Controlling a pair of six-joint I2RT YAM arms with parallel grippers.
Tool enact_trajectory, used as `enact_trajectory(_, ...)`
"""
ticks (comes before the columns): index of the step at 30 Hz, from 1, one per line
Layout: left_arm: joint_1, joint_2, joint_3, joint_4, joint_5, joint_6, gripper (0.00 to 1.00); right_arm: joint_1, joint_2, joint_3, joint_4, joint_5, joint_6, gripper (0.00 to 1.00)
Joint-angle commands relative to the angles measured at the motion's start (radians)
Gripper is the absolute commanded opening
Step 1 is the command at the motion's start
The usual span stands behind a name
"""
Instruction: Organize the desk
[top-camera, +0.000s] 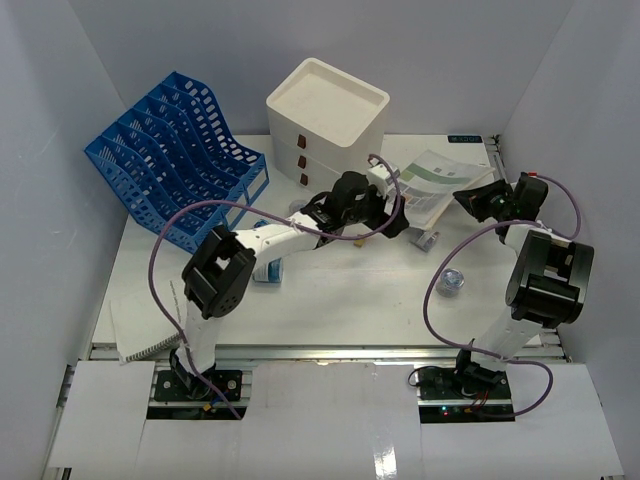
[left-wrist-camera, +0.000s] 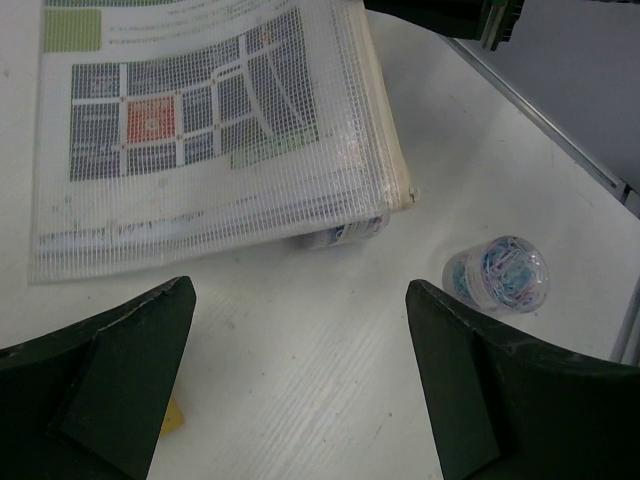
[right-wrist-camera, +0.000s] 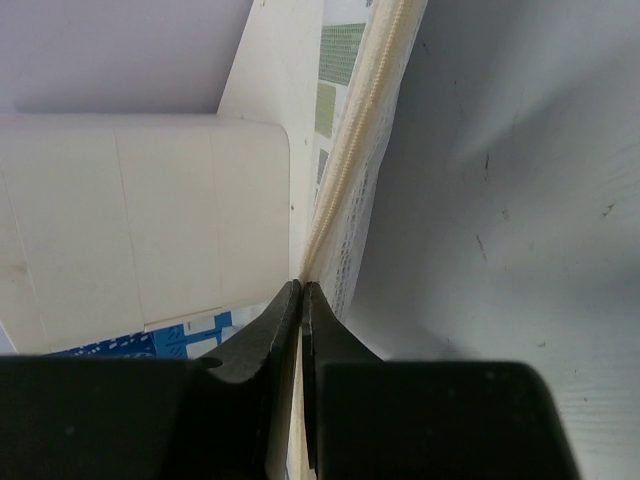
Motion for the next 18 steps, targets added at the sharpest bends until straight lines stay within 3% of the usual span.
enact_trajectory(1,-0.044,0.083,0.182,-0.082,-0.086,0.138,0.97,0.005,-0.074,-0.019,0.04,-0.066,0.009,0.08)
enact_trajectory(10,-0.1,0.226,0.382,-0.148,-0.157,0.213,0.97,0.036,-0.106,-0.056,0.042,-0.079,-0.008,0.08)
enact_trajectory(18,-0.142,0.226,0.394,-0.161,-0.188,0.235,0.92,0.068,-0.123,-0.061,0.038,-0.067,-0.037,0.08)
